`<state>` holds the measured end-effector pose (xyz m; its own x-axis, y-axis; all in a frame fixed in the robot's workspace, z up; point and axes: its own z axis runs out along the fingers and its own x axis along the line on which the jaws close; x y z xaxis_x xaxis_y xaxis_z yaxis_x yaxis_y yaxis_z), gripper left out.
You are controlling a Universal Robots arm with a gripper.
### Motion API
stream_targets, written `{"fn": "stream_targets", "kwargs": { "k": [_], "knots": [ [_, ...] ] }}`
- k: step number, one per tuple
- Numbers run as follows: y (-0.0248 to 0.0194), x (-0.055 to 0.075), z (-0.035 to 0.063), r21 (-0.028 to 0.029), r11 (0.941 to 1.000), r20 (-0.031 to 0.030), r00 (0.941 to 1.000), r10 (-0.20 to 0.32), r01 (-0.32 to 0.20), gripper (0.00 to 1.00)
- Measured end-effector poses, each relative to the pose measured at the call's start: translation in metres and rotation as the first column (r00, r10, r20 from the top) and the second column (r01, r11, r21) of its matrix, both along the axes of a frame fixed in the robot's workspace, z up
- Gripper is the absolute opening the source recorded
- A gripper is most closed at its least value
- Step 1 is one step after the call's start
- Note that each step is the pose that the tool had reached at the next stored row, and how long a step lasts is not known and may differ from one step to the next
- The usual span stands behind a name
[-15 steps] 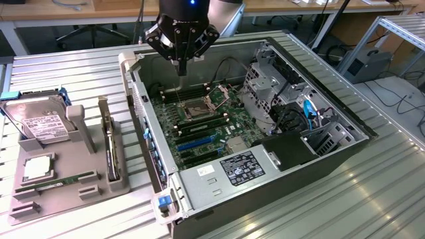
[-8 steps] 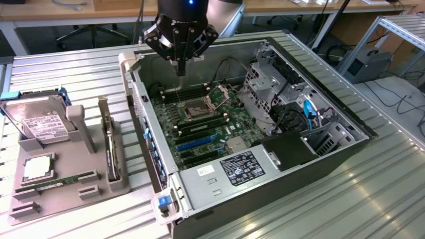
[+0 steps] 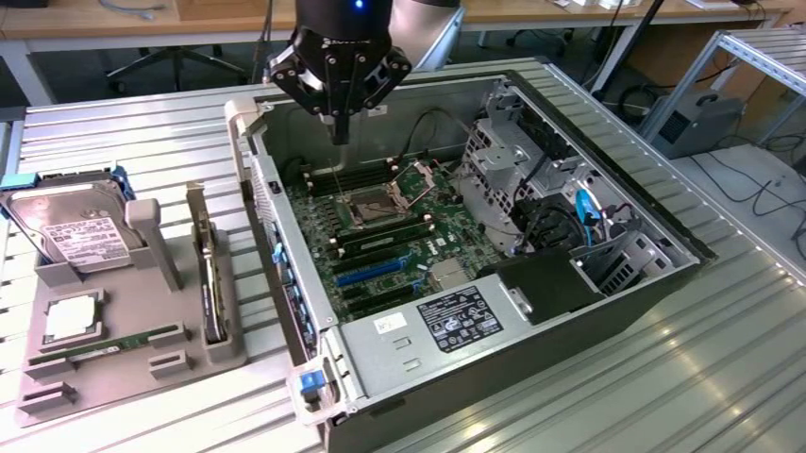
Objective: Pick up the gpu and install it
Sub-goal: 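Reach for the gpu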
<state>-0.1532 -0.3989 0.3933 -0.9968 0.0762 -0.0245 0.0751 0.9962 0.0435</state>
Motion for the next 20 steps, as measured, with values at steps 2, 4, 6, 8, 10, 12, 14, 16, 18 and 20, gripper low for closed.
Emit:
{"fn": "stream_targets", "kwargs": {
  "k": [2, 4, 6, 8, 10, 12, 14, 16, 18, 20],
  "knots": [
    [0.0, -0.0005, 0.0, 0.0, 1.0, 0.0, 1.0, 0.0, 0.0, 0.11],
    [0.0, -0.001, 0.0, 0.0, 1.0, 0.0001, 1.0, 0.0, 0.0, 0.11],
    [0.0, -0.0016, 0.0, 0.0, 1.0, 0.0, 1.0, 0.0, 0.0, 0.11],
    [0.0, -0.0021, 0.0, 0.0, 1.0, 0.0, 1.0, 0.0, 0.0, 0.11],
    [0.0, -0.0027, 0.0, 0.0, 1.0, 0.0001, 1.0, 0.0, 0.0, 0.11],
    [0.0, -0.0036, 0.0, 0.0, 1.0, 0.0, 1.0, 0.0, 0.0, 0.11],
    [0.0, -0.0042, 0.0, 0.0, 1.0, 0.0001, 1.0, 0.0, 0.0, 0.11],
    [0.0, -0.0047, 0.0, 0.0, 1.0, 0.0001, 1.0, 0.0, 0.0, 0.11],
    [0.0, -0.0054, 0.0, 0.0, 1.0, 0.0, 1.0, 0.0, 0.0, 0.11],
    [0.0, -0.0062, 0.0, 0.0, 1.0, 0.0001, 1.0, 0.0, 0.0, 0.11]
  ]
}}
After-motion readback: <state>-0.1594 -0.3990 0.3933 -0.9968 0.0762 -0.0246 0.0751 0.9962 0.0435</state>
